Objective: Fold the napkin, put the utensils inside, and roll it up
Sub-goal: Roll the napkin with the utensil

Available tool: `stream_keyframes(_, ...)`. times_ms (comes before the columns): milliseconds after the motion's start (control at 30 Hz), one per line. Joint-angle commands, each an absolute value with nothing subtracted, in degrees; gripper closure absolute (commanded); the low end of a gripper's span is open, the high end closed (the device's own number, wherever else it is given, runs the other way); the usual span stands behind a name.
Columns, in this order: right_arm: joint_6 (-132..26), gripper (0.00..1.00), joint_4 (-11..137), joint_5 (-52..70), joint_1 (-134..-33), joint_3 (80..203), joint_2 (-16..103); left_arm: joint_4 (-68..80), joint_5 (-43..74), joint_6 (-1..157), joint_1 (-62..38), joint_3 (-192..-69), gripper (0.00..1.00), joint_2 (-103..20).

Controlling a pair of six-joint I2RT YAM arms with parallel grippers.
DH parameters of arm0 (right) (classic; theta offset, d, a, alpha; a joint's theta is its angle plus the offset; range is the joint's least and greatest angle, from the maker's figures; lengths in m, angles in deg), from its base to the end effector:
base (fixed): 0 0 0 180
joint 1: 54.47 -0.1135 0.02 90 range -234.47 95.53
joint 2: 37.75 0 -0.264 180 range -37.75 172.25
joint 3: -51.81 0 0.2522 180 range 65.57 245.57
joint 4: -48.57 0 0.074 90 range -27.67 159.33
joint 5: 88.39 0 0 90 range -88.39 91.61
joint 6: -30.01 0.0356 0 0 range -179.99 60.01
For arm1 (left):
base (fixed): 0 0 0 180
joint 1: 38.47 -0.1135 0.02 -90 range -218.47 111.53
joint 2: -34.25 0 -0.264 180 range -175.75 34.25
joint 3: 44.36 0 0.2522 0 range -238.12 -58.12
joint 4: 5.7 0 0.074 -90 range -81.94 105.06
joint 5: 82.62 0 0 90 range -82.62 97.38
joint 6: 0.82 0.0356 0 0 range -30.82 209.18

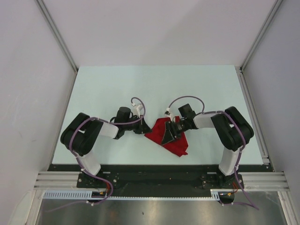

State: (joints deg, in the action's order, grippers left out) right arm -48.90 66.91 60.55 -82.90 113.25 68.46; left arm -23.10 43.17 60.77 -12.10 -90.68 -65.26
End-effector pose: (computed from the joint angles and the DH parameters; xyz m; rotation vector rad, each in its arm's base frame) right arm 0.2621 0.1766 0.1070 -0.7427 2.5295 1.6005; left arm 0.2579 -0.1511 0.1118 0.3385 2.3020 -1.1987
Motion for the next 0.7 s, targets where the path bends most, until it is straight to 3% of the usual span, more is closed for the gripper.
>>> stream_keyframes(0, -53.0, 0.37, 76.3, 48.0, -82.3, 117.7, 61.8, -18.3, 44.0, 63.7, -11.7, -94.1, 1.0, -65.2)
stream_keyframes(100, -54.0, 0.33, 79.2, 38.1, -83.8, 119.4, 54.2, -14.8, 44.0, 64.6, -11.7, -95.6, 1.0, -65.7)
stream_keyframes(267, -59.0, 0.29, 77.4, 11.3, -97.4, 117.0, 43.0, -11.3, 43.9, 64.8, -11.7, -97.1, 1.0, -66.2)
stream_keyframes(467, -63.5, 0.28, 74.0, -6.4, -110.2, 113.3, 42.0, -8.7, 43.9, 64.8, -11.7, -98.5, 1.0, -67.2)
stream_keyframes(667, -65.2, 0.35, 72.4, -8.7, -113.6, 112.4, 45.7, -7.2, 44.0, 64.7, -11.7, -99.6, 1.0, -68.0)
